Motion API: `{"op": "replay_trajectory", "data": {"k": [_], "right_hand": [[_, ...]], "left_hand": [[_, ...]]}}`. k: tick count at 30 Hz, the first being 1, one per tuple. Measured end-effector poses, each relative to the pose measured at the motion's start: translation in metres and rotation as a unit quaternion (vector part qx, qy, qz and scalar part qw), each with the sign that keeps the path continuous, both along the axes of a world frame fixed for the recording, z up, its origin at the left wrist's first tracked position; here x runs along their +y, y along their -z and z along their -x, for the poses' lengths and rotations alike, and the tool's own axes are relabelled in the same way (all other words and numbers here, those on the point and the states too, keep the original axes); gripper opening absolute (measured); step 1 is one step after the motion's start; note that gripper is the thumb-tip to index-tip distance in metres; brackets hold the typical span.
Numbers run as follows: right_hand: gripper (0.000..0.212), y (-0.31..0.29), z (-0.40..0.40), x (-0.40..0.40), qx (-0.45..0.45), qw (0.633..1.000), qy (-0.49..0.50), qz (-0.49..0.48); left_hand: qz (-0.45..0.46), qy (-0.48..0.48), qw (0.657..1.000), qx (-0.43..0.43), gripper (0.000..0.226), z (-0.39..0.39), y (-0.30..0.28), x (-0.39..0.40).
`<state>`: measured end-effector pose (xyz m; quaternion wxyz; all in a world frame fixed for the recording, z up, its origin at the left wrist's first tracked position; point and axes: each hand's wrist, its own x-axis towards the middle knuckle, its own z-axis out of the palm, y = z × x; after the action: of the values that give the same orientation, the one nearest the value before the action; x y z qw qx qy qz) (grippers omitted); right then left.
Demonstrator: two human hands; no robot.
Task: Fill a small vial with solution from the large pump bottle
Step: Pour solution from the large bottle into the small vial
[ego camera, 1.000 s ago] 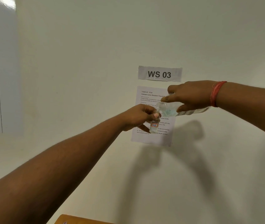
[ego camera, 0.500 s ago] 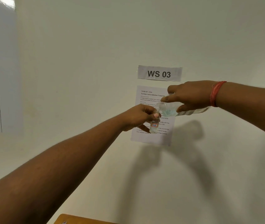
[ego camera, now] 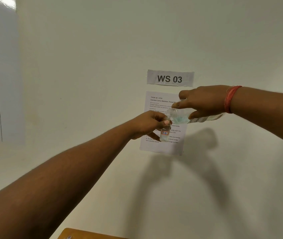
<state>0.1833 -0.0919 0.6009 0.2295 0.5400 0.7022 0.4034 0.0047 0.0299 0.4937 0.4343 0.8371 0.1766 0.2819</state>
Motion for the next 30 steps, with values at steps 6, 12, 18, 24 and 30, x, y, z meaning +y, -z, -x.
{"op": "replay_trajectory", "data": {"k": [6,12,18,24,30], "right_hand": [[0.069,-0.0004,0.0012,-0.0007,-0.005,1.0,0.006,0.002],[0.069,-0.0009,0.003,-0.0019,-0.009,1.0,0.005,0.001],[0.069,0.0014,0.0026,-0.0013,-0.007,1.0,0.014,-0.001],[0.069,0.0015,0.0018,-0.001,0.0,1.0,0.012,0.002],[0.069,0.0017,0.0019,-0.0002,-0.002,1.0,0.011,0.004]], "left_hand": [[0.003,0.005,1.0,-0.003,0.025,-0.0008,0.0012,0.0024],[0.003,0.006,1.0,-0.007,0.024,-0.0006,0.0015,0.0024],[0.009,0.002,1.0,-0.005,0.025,0.0003,0.0029,-0.0004],[0.009,0.002,1.0,-0.002,0.025,0.001,0.003,-0.0026],[0.012,0.003,1.0,-0.003,0.025,0.0003,0.0038,-0.0016]]}}
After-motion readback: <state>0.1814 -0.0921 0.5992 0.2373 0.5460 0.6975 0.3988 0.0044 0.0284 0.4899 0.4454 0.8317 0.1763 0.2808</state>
